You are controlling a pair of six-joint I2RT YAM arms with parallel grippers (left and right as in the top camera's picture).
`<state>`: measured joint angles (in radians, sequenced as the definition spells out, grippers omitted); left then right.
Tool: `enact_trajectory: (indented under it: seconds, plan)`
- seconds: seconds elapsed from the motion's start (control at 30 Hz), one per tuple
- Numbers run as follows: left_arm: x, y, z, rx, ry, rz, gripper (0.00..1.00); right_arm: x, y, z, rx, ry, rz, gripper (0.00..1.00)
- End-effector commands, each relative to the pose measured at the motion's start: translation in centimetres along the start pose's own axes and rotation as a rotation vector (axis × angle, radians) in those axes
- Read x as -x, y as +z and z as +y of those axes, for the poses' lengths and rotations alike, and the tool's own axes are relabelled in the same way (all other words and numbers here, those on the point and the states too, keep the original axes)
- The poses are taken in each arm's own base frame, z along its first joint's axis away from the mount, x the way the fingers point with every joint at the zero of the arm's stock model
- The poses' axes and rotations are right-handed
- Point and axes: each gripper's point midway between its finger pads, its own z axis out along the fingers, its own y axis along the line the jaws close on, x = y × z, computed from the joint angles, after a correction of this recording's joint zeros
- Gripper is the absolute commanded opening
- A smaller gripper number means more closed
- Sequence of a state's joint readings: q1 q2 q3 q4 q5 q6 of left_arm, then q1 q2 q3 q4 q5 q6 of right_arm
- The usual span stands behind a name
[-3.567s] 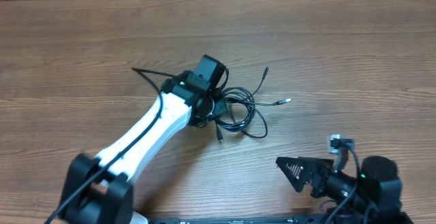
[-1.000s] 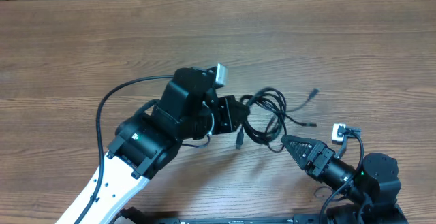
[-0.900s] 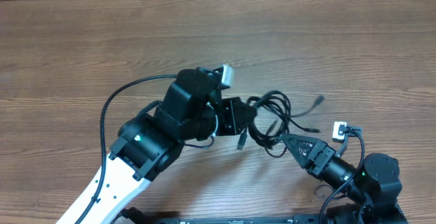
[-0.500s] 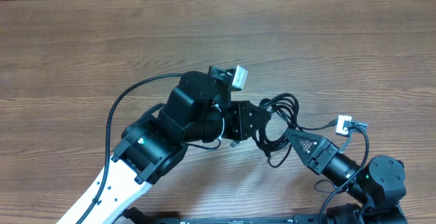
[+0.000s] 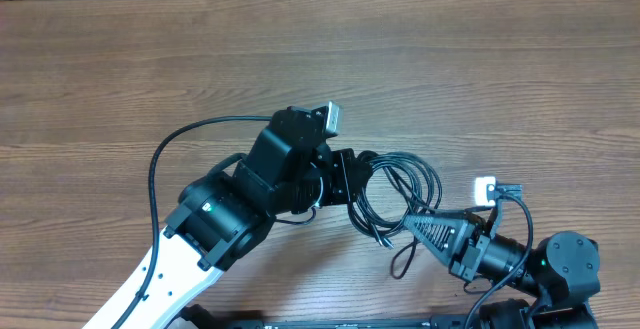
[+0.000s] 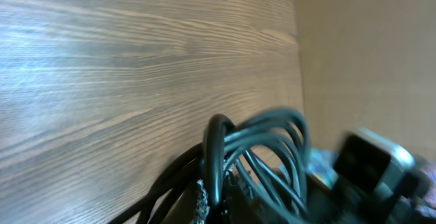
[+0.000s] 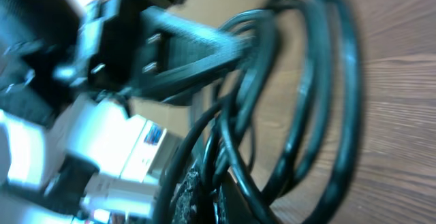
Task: Untangle cables
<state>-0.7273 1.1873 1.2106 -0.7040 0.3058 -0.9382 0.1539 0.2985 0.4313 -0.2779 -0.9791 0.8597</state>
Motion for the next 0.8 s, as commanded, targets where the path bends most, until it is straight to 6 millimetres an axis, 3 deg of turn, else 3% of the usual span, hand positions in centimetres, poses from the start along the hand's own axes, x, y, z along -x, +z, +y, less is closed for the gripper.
enact_trajectory:
  seconds: [0.0,0.23,0.4,0.57,0.77]
  plan:
    - [1.2,1.2,1.8,0.095,-0.109,-0.061,0.04,-1.7,-0.3,2.3,0.106,-0.105,0.104,0.04]
    - [0.5,3.7,3.1,0.141,-0.332,-0.007,0.04,-3.4,-0.4,0.3,0.044,-0.011,0.156,0.04]
    - [-0.3,4.2,0.5,0.011,-0.293,0.1,0.05,-4.1,-0.6,-2.9,-0.093,0.007,0.141,0.04]
    - [-0.4,2.3,-2.3,-0.143,-0.091,0.143,0.05,-2.7,-1.7,-8.1,-0.376,0.064,0.009,0.04]
    - [-0.3,-1.1,-2.3,-0.159,0.171,0.068,0.04,-1.0,-1.9,-8.6,-0.421,0.017,-0.066,0.07]
